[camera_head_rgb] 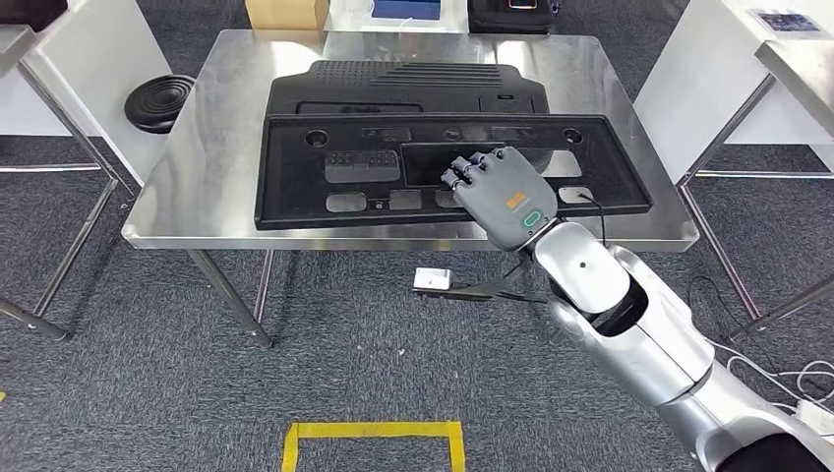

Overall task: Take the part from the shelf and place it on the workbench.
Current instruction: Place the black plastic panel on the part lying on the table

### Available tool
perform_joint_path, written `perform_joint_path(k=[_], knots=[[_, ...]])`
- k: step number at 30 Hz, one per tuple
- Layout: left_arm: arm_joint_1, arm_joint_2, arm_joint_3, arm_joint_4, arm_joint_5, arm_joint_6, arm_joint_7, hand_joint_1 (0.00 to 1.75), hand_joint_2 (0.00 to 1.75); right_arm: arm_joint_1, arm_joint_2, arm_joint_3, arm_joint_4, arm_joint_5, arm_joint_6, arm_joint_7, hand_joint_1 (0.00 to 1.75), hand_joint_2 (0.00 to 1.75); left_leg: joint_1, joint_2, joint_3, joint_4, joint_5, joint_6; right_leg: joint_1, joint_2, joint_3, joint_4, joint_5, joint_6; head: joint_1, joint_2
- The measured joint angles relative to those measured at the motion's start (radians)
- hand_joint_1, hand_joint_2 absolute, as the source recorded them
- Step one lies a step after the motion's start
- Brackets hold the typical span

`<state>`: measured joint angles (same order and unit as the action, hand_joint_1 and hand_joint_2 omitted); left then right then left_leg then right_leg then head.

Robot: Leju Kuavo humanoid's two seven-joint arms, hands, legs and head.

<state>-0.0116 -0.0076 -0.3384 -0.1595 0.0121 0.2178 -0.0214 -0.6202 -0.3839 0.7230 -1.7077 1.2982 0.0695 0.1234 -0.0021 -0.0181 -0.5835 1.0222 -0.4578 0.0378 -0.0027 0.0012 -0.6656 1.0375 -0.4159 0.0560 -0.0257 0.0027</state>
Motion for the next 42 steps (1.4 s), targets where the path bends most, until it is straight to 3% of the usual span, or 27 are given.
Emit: perform_joint_path(k=[2, 5, 6, 8, 10, 11, 12, 14, 15, 16, 18, 20, 21, 24, 26, 27, 29, 31, 32, 33, 36, 37, 40, 41, 42], knots=[[-0.001, -0.001, 0.0, 0.0, 0.001, 0.0, 0.0, 0.0, 0.0, -0.006, 0.0, 0.006, 0.002, 0.0, 0.001, 0.001, 1.75, 1.75, -0.002, 0.0, 0.008, -0.001, -0.007, -0.01, 0.007, -0.002, 0.016, -0.044, 0.018, -0.024, 0.0, 0.0], [-0.001, 0.0, 0.0, 0.0, 0.002, -0.002, 0.0, 0.0, 0.0, -0.01, 0.0, 0.015, 0.004, -0.001, 0.004, 0.002, 1.75, 1.75, -0.003, 0.004, 0.009, 0.025, -0.017, -0.025, -0.004, 0.001, 0.047, -0.055, 0.018, -0.049, 0.0, 0.0], [0.0, 0.0, 0.0, 0.0, 0.002, -0.002, 0.0, 0.0, 0.0, -0.012, 0.0, 0.018, 0.005, -0.002, 0.005, 0.002, 1.75, 1.75, -0.002, 0.006, -0.006, 0.059, -0.03, -0.03, -0.008, 0.001, 0.063, -0.056, 0.016, -0.056, 0.0, 0.0], [0.0, 0.0, 0.0, 0.0, 0.003, -0.002, 0.0, 0.0, 0.0, -0.015, 0.0, 0.024, 0.007, -0.004, 0.009, 0.003, 1.75, 1.75, 0.004, 0.01, -0.072, 0.179, -0.077, -0.041, -0.009, 0.001, 0.082, -0.057, 0.005, -0.064, -0.001, 0.0], [0.0, -0.001, 0.0, 0.0, 0.003, -0.002, 0.0, 0.0, 0.0, -0.015, 0.001, 0.033, 0.011, -0.005, 0.012, 0.004, 1.75, 1.75, 0.01, 0.01, -0.144, 0.278, -0.114, -0.05, -0.009, 0.003, 0.098, -0.056, -0.009, -0.064, -0.001, 0.0], [0.001, -0.001, 0.0, 0.0, 0.004, -0.002, 0.0, 0.0, 0.0, -0.015, 0.001, 0.037, 0.013, -0.006, 0.012, 0.004, 1.75, 1.75, 0.013, 0.011, -0.159, 0.282, -0.11, -0.053, -0.01, 0.005, 0.108, -0.056, -0.018, -0.061, -0.001, 0.0], [0.002, 0.0, 0.0, 0.0, 0.004, -0.002, 0.0, 0.0, 0.0, -0.014, 0.001, 0.041, 0.014, -0.007, 0.012, 0.004, 1.75, 1.75, 0.016, 0.012, -0.155, 0.247, -0.085, -0.055, -0.012, 0.007, 0.12, -0.056, -0.027, -0.057, -0.001, 0.0], [0.005, 0.001, 0.0, 0.0, 0.005, -0.002, 0.0, 0.0, 0.0, -0.015, 0.0, 0.043, 0.016, -0.008, 0.012, 0.005, 1.75, 1.75, 0.023, 0.014, -0.114, 0.111, 0.01, -0.058, -0.014, 0.01, 0.143, -0.055, -0.047, -0.047, -0.001, 0.0], [0.006, 0.001, 0.0, 0.001, 0.005, -0.002, 0.0, 0.0, 0.0, -0.015, 0.001, 0.044, 0.017, -0.008, 0.013, 0.006, 1.75, 1.75, 0.024, 0.014, -0.095, 0.052, 0.038, -0.056, -0.014, 0.011, 0.152, -0.054, -0.057, -0.04, -0.002, 0.0], [0.006, 0.0, 0.0, 0.0, 0.005, -0.002, 0.0, 0.0, 0.0, -0.018, 0.001, 0.045, 0.018, -0.008, 0.013, 0.006, 1.75, 1.75, 0.023, 0.014, -0.081, 0.016, 0.058, -0.052, -0.012, 0.011, 0.155, -0.053, -0.065, -0.033, -0.002, 0.0], [0.005, 0.0, 0.0, 0.0, 0.005, -0.002, 0.0, 0.0, 0.0, -0.02, 0.001, 0.046, 0.02, -0.009, 0.014, 0.007, 1.75, 1.75, 0.019, 0.014, -0.073, 0.003, 0.052, -0.036, -0.01, 0.013, 0.161, -0.051, -0.072, -0.02, -0.001, 0.0], [0.004, -0.001, 0.0, 0.0, 0.005, -0.003, 0.0, 0.0, 0.0, -0.02, 0.0, 0.045, 0.02, -0.009, 0.014, 0.007, 1.75, 1.75, 0.018, 0.014, -0.06, -0.002, 0.056, -0.021, -0.011, 0.012, 0.15, -0.027, -0.073, -0.01, 0.0, 0.0], [0.004, -0.001, 0.0, 0.0, 0.005, -0.003, 0.0, 0.0, 0.0, -0.022, 0.0, 0.045, 0.02, -0.008, 0.014, 0.008, 1.75, 1.75, 0.018, 0.013, -0.053, -0.005, 0.054, -0.014, -0.011, 0.01, 0.127, 0.008, -0.075, -0.008, 0.001, 0.0], [0.003, 0.001, 0.0, 0.0, 0.005, -0.002, 0.0, 0.0, 0.0, -0.023, -0.002, 0.045, 0.022, -0.009, 0.014, 0.008, 1.75, 1.75, 0.016, 0.009, -0.041, -0.008, 0.039, 0.0, -0.011, 0.008, -0.004, 0.195, -0.119, -0.013, 0.002, 0.0], [0.004, 0.001, 0.0, 0.0, 0.005, -0.002, 0.0, 0.0, 0.0, -0.019, -0.004, 0.047, 0.026, -0.009, 0.014, 0.008, 1.75, 1.75, 0.013, 0.004, -0.029, -0.008, 0.025, 0.003, -0.011, 0.008, -0.069, 0.247, -0.141, -0.014, 0.002, 0.0], [0.005, 0.001, 0.0, 0.0, 0.005, -0.002, 0.0, 0.0, 0.0, -0.018, -0.004, 0.048, 0.027, -0.009, 0.014, 0.008, 1.75, 1.75, 0.012, 0.002, -0.018, -0.008, 0.016, 0.003, -0.011, 0.008, -0.074, 0.223, -0.125, -0.008, 0.002, 0.0], [0.006, 0.0, 0.0, 0.0, 0.005, -0.003, 0.0, 0.0, 0.0, -0.019, -0.005, 0.05, 0.029, -0.009, 0.014, 0.008, 1.75, 1.75, 0.011, 0.0, 0.006, -0.009, -0.002, 0.0, -0.009, 0.006, -0.042, 0.094, -0.039, 0.01, 0.002, 0.0], [0.005, 0.0, 0.0, 0.0, 0.005, -0.003, 0.0, 0.0, 0.0, -0.022, -0.006, 0.051, 0.03, -0.009, 0.014, 0.008, 1.75, 1.75, 0.009, -0.002, 0.024, -0.01, -0.019, -0.008, -0.003, 0.0, -0.004, -0.021, 0.025, 0.003, 0.002, 0.0], [0.003, 0.0, 0.0, 0.0, 0.005, -0.003, 0.0, 0.0, 0.0, -0.024, -0.006, 0.051, 0.03, -0.009, 0.014, 0.009, 1.75, 1.75, 0.007, -0.003, 0.03, -0.011, -0.024, -0.014, 0.0, -0.001, 0.006, -0.048, 0.035, -0.008, 0.002, 0.0], [0.002, 0.0, 0.0, 0.0, 0.006, -0.003, 0.0, 0.0, 0.0, -0.025, -0.006, 0.052, 0.031, -0.009, 0.015, 0.009, 1.75, 1.75, 0.005, -0.003, 0.037, -0.012, -0.027, -0.019, 0.003, -0.002, 0.013, -0.055, 0.031, -0.021, 0.002, 0.0], [0.001, 0.001, 0.0, 0.0, 0.006, -0.002, 0.0, 0.0, 0.0, -0.027, -0.007, 0.052, 0.031, -0.011, 0.015, 0.012, 1.75, 1.75, 0.006, 0.003, 0.041, 0.012, -0.046, -0.033, -0.009, 0.0, 0.045, -0.062, 0.028, -0.044, 0.002, 0.0], [0.001, 0.001, 0.0, 0.0, 0.005, -0.002, 0.0, 0.0, 0.0, -0.028, -0.007, 0.052, 0.031, -0.011, 0.015, 0.012, 1.75, 1.75, 0.007, 0.006, 0.021, 0.054, -0.061, -0.037, -0.012, 0.001, 0.056, -0.063, 0.024, -0.051, 0.001, 0.0], [0.001, 0.001, 0.0, 0.0, 0.006, -0.002, 0.0, 0.0, 0.0, -0.03, -0.008, 0.055, 0.033, -0.015, 0.016, 0.014, 1.75, 1.75, 0.011, 0.011, -0.096, 0.236, -0.12, -0.047, -0.01, 0.003, 0.081, -0.063, 0.004, -0.06, 0.0, 0.0], [0.002, 0.001, 0.0, 0.0, 0.006, -0.002, 0.0, 0.0, 0.0, -0.029, -0.008, 0.057, 0.034, -0.016, 0.018, 0.014, 1.75, 1.75, 0.012, 0.011, -0.124, 0.263, -0.127, -0.049, -0.01, 0.004, 0.091, -0.063, -0.005, -0.059, 0.0, 0.0], [0.003, 0.001, 0.0, 0.0, 0.006, -0.001, 0.0, 0.0, 0.0, -0.027, -0.008, 0.058, 0.035, -0.017, 0.019, 0.014, 1.75, 1.75, 0.013, 0.012, -0.136, 0.255, -0.113, -0.05, -0.01, 0.006, 0.104, -0.063, -0.014, -0.057, 0.0, 0.0]])
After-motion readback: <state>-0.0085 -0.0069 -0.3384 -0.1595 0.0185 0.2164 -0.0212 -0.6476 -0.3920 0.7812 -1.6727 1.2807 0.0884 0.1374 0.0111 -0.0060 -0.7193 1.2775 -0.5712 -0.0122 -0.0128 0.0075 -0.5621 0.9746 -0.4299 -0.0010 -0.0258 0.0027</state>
